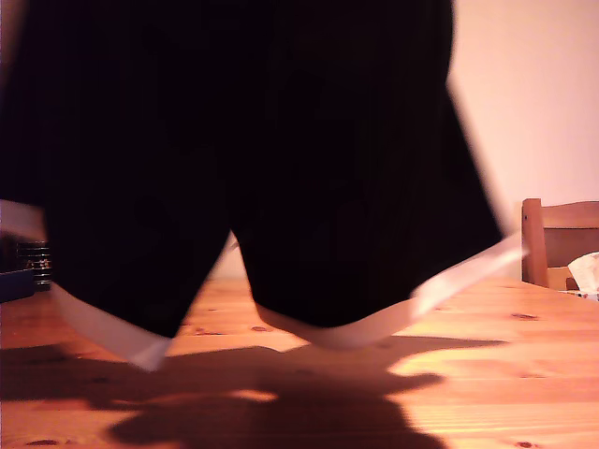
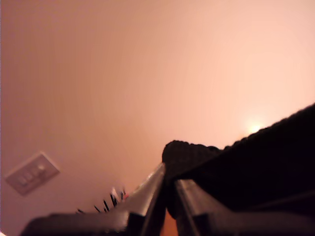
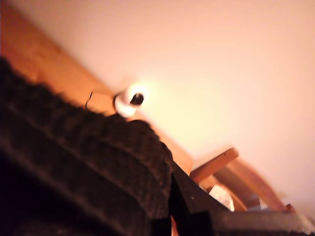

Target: Fold the shorts in front of you. After folding it, place it to the right side.

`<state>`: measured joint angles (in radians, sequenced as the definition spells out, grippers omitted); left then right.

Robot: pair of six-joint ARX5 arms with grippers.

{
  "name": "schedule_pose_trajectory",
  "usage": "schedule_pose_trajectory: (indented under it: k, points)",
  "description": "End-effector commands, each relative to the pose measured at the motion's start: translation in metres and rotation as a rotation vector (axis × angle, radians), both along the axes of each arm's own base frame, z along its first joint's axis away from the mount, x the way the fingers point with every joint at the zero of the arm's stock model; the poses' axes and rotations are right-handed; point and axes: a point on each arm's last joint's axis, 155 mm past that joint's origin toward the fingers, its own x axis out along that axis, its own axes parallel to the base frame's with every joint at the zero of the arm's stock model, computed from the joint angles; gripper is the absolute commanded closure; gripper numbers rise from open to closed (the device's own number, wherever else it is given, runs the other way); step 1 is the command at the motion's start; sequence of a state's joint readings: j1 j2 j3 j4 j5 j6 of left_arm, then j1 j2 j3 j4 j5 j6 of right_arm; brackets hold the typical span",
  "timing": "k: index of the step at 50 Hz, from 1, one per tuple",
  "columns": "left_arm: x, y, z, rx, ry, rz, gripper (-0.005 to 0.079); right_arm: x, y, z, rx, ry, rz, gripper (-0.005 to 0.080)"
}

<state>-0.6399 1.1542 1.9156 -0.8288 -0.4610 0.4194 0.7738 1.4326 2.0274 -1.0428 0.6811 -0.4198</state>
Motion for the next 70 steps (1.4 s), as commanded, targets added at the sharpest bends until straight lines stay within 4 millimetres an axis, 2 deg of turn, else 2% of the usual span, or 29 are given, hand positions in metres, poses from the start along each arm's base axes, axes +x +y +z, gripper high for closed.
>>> schedule_pose_trajectory:
  k: [1, 7, 16, 22, 27, 36, 41, 46, 53, 57, 60, 64, 67, 70]
  points:
    - [0.0, 0.007, 0.004, -0.006, -0.01, 0.027, 0.0766, -0.001, -0.008, 0.001, -0.008, -0.002, -0.024, 0.0765]
    - [0.001, 0.005, 0.007, -0.01, -0.022, 0.023, 0.0766, -0.001, -0.008, 0.006, 0.003, -0.013, -0.023, 0.0765]
    - [0.008, -0.005, 0.004, -0.005, -0.012, 0.0, 0.0766, 0.0, -0.002, 0.002, 0.003, 0.003, 0.0, 0.0765]
    - [0.022, -0.017, -0.007, 0.02, 0.018, -0.014, 0.0766, 0.01, 0.01, -0.009, 0.004, 0.035, 0.031, 0.0765]
    - [0.037, -0.03, -0.015, 0.061, 0.033, -0.026, 0.0766, 0.028, 0.017, -0.026, -0.021, 0.074, 0.04, 0.0765]
    - [0.082, -0.047, -0.042, 0.107, 0.086, -0.044, 0.0766, 0.079, 0.027, -0.051, -0.031, 0.094, 0.035, 0.0765]
    - [0.122, -0.043, -0.058, 0.104, 0.11, -0.026, 0.0766, 0.11, 0.031, -0.058, -0.013, 0.072, 0.035, 0.0765]
    - [0.166, -0.031, -0.067, 0.081, 0.091, -0.006, 0.0766, 0.144, 0.026, -0.061, 0.031, 0.029, 0.014, 0.0765]
    - [0.212, -0.029, -0.071, 0.072, 0.022, -0.036, 0.0766, 0.185, 0.016, -0.044, 0.086, -0.1, -0.024, 0.0765]
    - [0.227, -0.023, -0.06, 0.072, -0.046, -0.035, 0.0766, 0.199, 0.009, -0.018, 0.141, -0.208, -0.048, 0.0765]
    - [0.231, -0.018, -0.045, 0.071, -0.108, -0.032, 0.0766, 0.201, 0.007, 0.006, 0.184, -0.282, -0.053, 0.0765]
    - [0.227, -0.017, -0.024, 0.059, -0.168, -0.037, 0.0766, 0.197, 0.004, 0.03, 0.223, -0.34, -0.048, 0.0765]
    - [0.224, -0.014, -0.013, 0.05, -0.192, -0.032, 0.0766, 0.194, 0.004, 0.037, 0.244, -0.342, -0.047, 0.0765]
    - [0.223, -0.011, -0.008, 0.041, -0.198, -0.027, 0.0766, 0.192, 0.003, 0.034, 0.254, -0.319, -0.049, 0.0765]
